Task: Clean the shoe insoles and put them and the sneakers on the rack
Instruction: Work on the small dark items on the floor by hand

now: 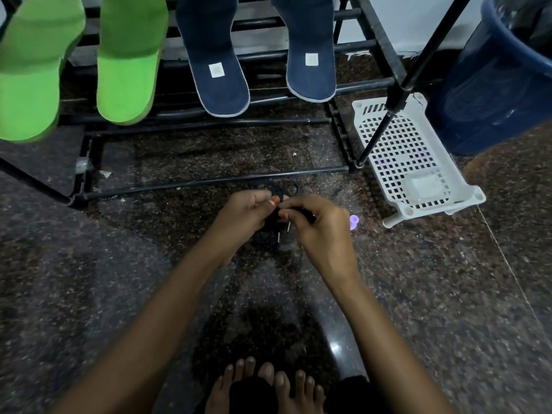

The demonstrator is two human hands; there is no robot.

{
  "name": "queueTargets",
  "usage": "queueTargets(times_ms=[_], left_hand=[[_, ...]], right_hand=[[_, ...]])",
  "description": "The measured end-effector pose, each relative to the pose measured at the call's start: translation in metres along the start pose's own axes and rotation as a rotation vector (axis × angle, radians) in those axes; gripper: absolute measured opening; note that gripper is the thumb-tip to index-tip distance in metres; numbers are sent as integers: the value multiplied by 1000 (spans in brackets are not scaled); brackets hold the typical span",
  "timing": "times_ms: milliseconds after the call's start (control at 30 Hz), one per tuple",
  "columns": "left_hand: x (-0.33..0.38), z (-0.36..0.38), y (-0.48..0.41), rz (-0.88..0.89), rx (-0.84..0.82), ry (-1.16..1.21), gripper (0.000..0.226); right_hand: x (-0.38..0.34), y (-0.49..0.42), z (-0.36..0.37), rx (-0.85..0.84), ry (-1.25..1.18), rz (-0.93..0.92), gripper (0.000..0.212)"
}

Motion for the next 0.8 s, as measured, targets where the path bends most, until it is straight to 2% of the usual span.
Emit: queueTargets(times_ms=[167, 400, 633, 800], left_hand=[[2, 11, 4, -25, -113, 23, 32], [8, 22, 9, -36, -213, 127, 35], [15, 22, 6, -36, -121, 438, 32], [16, 10, 2, 0, 20, 613, 29]], right_hand=[[0, -8, -16, 79, -80, 61, 10], [16, -12, -20, 101, -259, 196, 17], [36, -5, -2, 39, -412, 302, 28], [29, 3, 13, -9, -372, 273, 19]])
Point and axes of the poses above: each hand's wrist, its own y-axis away from the middle knuckle, its own z-axis out of the palm, x = y × z, the point moved 8 cm from there along -y, towards the middle knuckle, and after that the axes turned 6 degrees about z, right-handed, at the moved point
